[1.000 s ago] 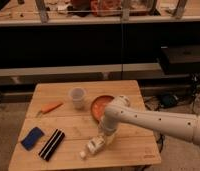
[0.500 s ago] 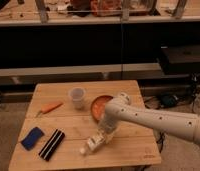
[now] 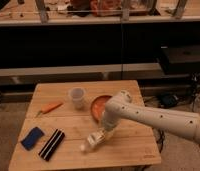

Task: Place the bottle in the ceramic bowl

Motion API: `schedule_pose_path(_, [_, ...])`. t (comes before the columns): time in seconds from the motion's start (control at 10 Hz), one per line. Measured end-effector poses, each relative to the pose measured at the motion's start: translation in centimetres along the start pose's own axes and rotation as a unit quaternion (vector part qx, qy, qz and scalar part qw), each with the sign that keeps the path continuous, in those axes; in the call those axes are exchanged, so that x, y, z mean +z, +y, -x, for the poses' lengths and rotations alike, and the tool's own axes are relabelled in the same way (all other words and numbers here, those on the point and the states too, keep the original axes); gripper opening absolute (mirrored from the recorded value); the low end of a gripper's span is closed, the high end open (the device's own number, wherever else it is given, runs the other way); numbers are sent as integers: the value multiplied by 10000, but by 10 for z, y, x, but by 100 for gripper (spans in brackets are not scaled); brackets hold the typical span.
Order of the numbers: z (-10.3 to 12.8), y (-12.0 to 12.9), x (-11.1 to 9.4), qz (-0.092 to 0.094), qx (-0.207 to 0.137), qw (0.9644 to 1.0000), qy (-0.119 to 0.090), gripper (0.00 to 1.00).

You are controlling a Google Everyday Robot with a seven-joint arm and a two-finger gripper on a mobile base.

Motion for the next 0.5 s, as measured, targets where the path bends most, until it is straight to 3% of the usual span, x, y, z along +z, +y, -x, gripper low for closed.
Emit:
schedule_pose_path(0.2, [-4, -6, -4, -44, -31, 10000, -4, 20])
schedule_pose_path(0.5, [-13, -21, -18, -159, -72, 9998, 24, 19])
